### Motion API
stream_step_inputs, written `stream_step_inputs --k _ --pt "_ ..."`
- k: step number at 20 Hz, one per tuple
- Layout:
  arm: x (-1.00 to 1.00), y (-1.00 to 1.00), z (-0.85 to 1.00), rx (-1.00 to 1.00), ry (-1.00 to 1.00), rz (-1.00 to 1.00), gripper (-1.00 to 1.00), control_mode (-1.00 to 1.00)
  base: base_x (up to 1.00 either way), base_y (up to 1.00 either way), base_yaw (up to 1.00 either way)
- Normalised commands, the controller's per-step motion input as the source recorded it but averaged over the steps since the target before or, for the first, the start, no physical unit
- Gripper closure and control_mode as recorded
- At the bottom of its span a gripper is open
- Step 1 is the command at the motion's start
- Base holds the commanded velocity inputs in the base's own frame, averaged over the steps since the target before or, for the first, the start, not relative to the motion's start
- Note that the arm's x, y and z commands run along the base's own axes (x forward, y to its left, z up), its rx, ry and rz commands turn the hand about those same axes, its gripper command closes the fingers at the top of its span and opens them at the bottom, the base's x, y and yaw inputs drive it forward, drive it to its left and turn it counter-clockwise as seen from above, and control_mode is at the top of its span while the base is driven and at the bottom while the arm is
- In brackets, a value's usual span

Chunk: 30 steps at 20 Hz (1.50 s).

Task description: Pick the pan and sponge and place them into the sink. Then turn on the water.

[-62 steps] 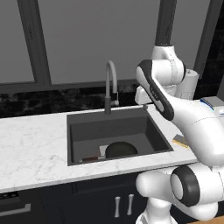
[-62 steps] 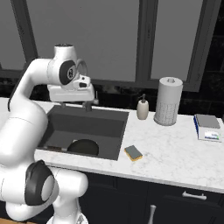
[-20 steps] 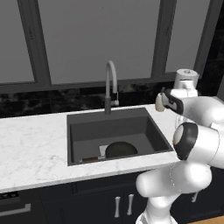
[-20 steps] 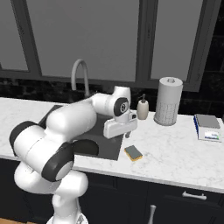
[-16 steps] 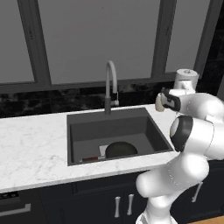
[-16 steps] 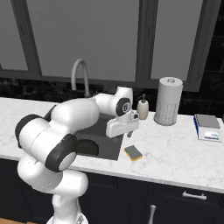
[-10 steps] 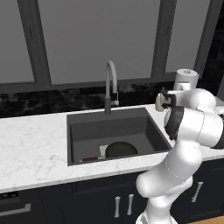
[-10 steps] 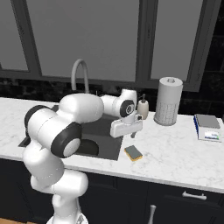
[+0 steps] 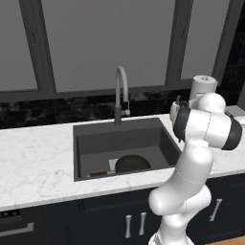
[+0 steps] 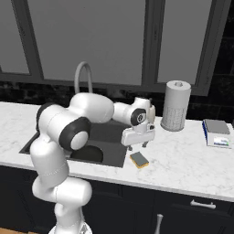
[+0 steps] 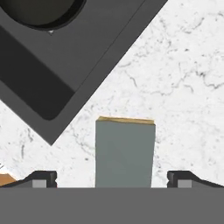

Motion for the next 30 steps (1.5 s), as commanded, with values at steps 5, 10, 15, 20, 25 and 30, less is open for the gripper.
stream_step_inputs --k 5,10,15,20,25,30 --pt "0.00 -0.06 -0.26 0.00 0.00 0.00 -1.00 -1.00 0.00 0.00 0.00" --pt "-0.04 0.00 -0.31 0.00 0.00 0.02 -1.00 -1.00 0.00 0.00 0.00" --pt "0.00 -0.02 -0.26 0.00 0.00 0.02 -1.00 -1.00 0.00 0.00 0.00" --pt "0.00 -0.04 -0.25 0.02 0.00 0.02 -1.00 -1.00 0.00 0.00 0.00" --pt "-0.01 -0.02 -0.31 0.01 -0.01 0.03 -1.00 -1.00 0.00 0.00 0.00" --pt "-0.16 0.01 -0.42 0.00 -0.07 0.05 -1.00 -1.00 0.00 0.00 0.00"
